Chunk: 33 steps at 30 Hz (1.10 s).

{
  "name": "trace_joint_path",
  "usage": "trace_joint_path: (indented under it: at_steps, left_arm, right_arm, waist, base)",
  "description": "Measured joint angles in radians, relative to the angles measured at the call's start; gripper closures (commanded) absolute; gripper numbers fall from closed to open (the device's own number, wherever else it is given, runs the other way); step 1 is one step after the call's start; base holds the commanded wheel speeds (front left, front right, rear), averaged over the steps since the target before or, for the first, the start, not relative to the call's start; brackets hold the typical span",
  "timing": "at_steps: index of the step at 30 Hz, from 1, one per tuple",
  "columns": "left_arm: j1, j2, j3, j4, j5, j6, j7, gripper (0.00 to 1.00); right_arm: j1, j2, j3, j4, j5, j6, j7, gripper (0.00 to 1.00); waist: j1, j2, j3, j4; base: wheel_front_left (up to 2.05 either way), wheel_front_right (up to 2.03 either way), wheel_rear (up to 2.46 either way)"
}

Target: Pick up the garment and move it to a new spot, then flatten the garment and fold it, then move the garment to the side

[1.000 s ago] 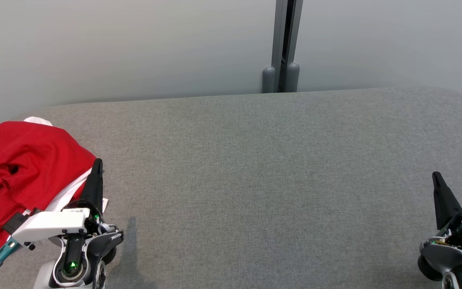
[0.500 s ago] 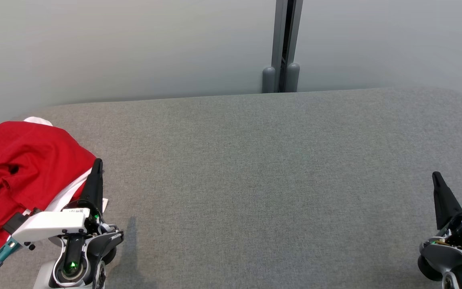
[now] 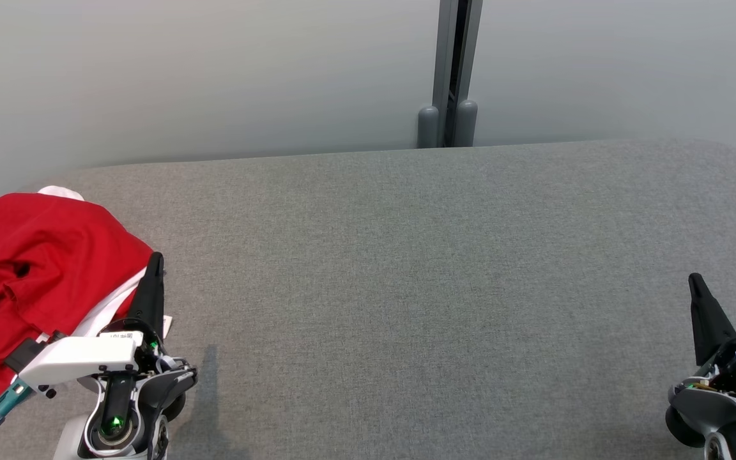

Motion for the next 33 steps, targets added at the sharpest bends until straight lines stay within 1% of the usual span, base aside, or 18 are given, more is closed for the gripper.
trace_joint_path:
  at_steps: [9,10,16,22,33]
  left_arm:
    - [0.0,0.0,0.0,0.0,0.0,0.0,0.0,1.0]
    - [0.0,0.0,0.0,0.0,0.0,0.0,0.0,0.0]
    - [0.065,-0.015,-0.004,0.04,0.0,0.002,-0.005,0.0]
    - [0.068,-0.016,-0.002,0.022,0.004,0.003,-0.035,0.0]
    - [0.086,-0.014,0.029,-0.007,0.051,0.003,-0.085,0.0]
  right_arm:
    - [0.0,0.0,0.0,0.0,0.0,0.0,0.0,1.0]
    - [0.0,0.0,0.0,0.0,0.0,0.0,0.0,0.0]
    - [0.048,0.023,0.006,0.042,-0.003,-0.001,-0.005,0.0]
    - [0.049,0.02,0.034,0.035,-0.025,-0.001,-0.037,0.0]
    - [0.038,0.011,0.067,0.037,-0.128,-0.001,-0.096,0.0]
  waist:
    - [0.0001,0.0,0.0,0.0]
    - [0.0,0.0,0.0,0.0]
    - [0.0,0.0,0.001,0.0]
    - [0.0,0.0,-0.005,-0.001]
    - [0.0,0.0,-0.012,-0.001]
  base:
    - [0.0,0.0,0.0]
    - [0.0,0.0,0.0]
    - [0.0,0.0,0.0]
    - [0.0,0.0,0.0]
    - [0.0,0.0,0.0]
